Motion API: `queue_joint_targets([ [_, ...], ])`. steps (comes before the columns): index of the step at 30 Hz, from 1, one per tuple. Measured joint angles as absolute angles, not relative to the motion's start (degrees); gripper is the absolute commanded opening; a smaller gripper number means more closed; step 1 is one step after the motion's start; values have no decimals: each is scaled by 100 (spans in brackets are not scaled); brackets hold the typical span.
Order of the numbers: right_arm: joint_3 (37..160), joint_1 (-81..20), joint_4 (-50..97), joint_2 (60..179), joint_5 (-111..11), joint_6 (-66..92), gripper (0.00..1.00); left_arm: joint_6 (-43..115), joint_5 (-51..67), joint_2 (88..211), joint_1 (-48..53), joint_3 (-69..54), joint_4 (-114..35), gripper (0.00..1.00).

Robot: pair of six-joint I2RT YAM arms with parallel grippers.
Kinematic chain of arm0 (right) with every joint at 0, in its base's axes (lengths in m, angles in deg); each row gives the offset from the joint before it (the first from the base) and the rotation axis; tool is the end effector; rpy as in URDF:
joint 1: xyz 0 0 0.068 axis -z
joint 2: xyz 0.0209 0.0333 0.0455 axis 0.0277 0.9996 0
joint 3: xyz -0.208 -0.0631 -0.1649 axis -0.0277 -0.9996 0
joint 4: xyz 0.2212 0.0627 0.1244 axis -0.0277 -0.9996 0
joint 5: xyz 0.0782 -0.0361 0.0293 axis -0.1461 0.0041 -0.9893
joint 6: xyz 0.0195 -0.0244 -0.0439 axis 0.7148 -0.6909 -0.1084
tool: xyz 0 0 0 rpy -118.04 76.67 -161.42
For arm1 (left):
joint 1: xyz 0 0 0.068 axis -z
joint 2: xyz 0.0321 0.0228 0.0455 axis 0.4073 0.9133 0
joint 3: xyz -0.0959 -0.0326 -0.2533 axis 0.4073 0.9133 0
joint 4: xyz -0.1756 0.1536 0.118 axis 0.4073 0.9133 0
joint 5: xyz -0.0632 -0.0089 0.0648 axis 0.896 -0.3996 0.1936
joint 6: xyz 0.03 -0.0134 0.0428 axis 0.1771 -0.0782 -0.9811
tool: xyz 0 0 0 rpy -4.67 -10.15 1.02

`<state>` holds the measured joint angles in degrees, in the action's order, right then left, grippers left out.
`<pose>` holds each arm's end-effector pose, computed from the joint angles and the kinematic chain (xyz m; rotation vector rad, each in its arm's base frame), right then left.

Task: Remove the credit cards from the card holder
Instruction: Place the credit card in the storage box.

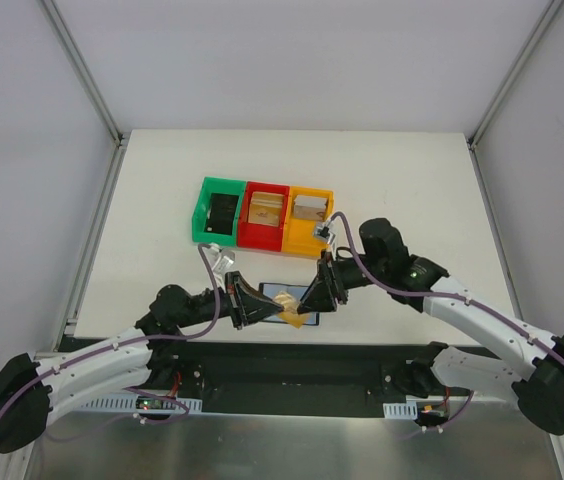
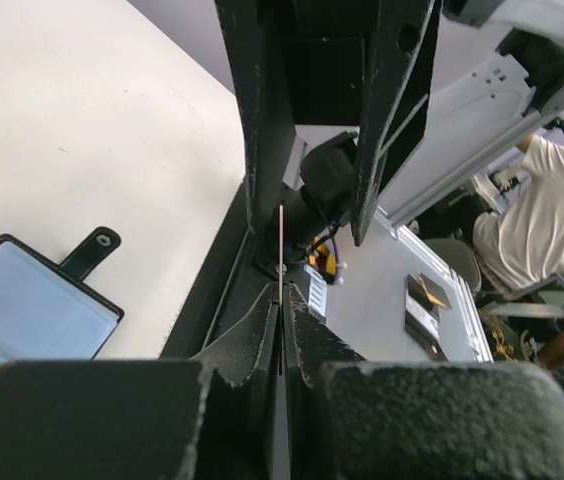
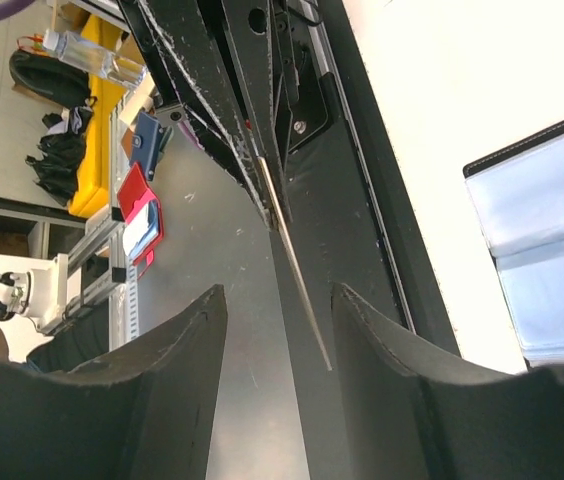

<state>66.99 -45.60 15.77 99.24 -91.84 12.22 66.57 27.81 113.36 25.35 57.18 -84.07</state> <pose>0.1468 0.1794 0.2909 -1.2324 1.7310 1.4060 0.0904 -0.1311 0.2292 0.5700 1.4442 -1.6261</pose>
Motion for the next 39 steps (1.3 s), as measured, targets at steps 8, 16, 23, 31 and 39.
queue_joint_targets([
  [8, 6360, -4556, 2606, 9937, -9189, 1967, 37, 6987, 2521, 11340, 2535, 5858, -8966, 0],
  [16, 6360, -4556, 2965, 9937, -9222, 2205, 30, 7188, 2513, 11458, 2535, 5908, -9316, 0],
  [23, 6360, -4556, 3129, 9937, -9261, 2315, 18, 7245, 2497, 11491, 2535, 5993, -9469, 0],
  [31, 6360, -4553, 3159, 9937, -9261, 2347, 0, 7339, 2499, 11489, 2461, 6000, -9526, 15],
  [39, 6365, -4448, 3089, 9937, -9270, 2395, 0, 7361, 2471, 11255, 2305, 6000, -9205, 66],
])
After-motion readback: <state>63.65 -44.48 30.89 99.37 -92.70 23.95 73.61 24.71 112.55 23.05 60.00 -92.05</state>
